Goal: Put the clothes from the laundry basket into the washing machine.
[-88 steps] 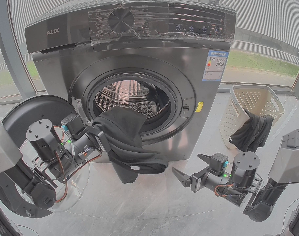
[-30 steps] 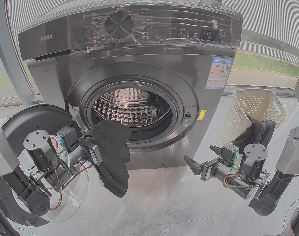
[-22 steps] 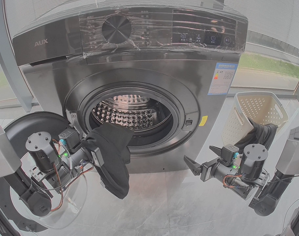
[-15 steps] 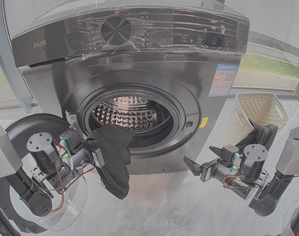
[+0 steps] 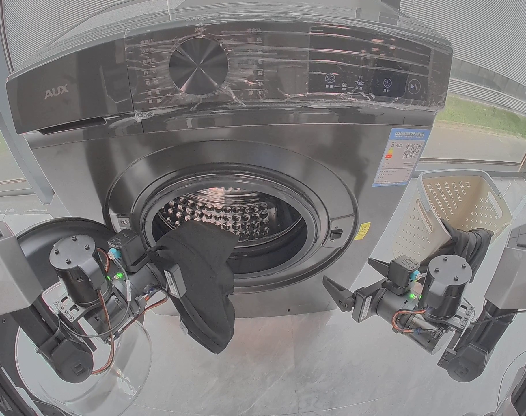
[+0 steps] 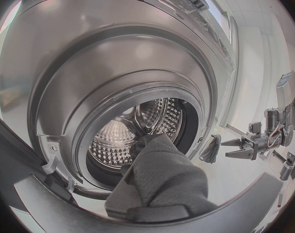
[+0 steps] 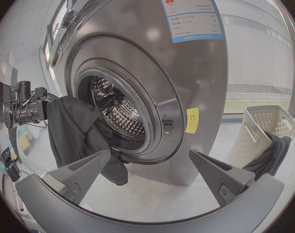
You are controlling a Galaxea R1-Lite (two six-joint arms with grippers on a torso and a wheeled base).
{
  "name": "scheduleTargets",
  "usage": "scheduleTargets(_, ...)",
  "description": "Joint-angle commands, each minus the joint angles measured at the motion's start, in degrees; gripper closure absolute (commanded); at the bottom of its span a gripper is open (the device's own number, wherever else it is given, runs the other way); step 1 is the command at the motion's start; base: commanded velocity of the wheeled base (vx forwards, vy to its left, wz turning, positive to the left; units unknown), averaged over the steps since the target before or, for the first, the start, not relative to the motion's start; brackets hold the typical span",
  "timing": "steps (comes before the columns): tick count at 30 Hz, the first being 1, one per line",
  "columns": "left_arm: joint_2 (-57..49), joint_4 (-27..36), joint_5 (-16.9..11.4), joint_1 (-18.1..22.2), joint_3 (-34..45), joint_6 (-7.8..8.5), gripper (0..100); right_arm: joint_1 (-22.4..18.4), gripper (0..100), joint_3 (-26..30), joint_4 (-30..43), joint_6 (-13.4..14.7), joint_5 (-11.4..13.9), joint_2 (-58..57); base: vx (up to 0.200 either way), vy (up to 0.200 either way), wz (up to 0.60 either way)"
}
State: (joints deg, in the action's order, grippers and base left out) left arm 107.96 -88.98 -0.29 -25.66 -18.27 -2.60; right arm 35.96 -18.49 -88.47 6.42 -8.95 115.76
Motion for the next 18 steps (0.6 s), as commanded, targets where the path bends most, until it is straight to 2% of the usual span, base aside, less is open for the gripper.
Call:
scheduleTargets(1,0.1,-0.4,-0.1,-0.2,0.2,-0.04,100,0.1,0,0.1,0.0,0.0,0.0,0.1,0.000,0.000,0.00)
scheduleTargets(6,0.1,-0.4,0.0,-0.4,0.1,-0.04,100,0.1,0,0.1,0.0,0.0,0.1,0.1,0.000,0.000,0.00)
scheduleTargets(9,0.4,-0.4,0.0,-0.4,0.1,-0.04,100,0.1,0,0.1,0.0,0.0,0.1,0.2,0.200,0.000,0.00)
scheduleTargets(18,0.6,-0.5,0.1,-1.1,0.3,-0.13,100,0.1,0,0.2,0.0,0.0,0.1,0.1,0.000,0.000,0.00)
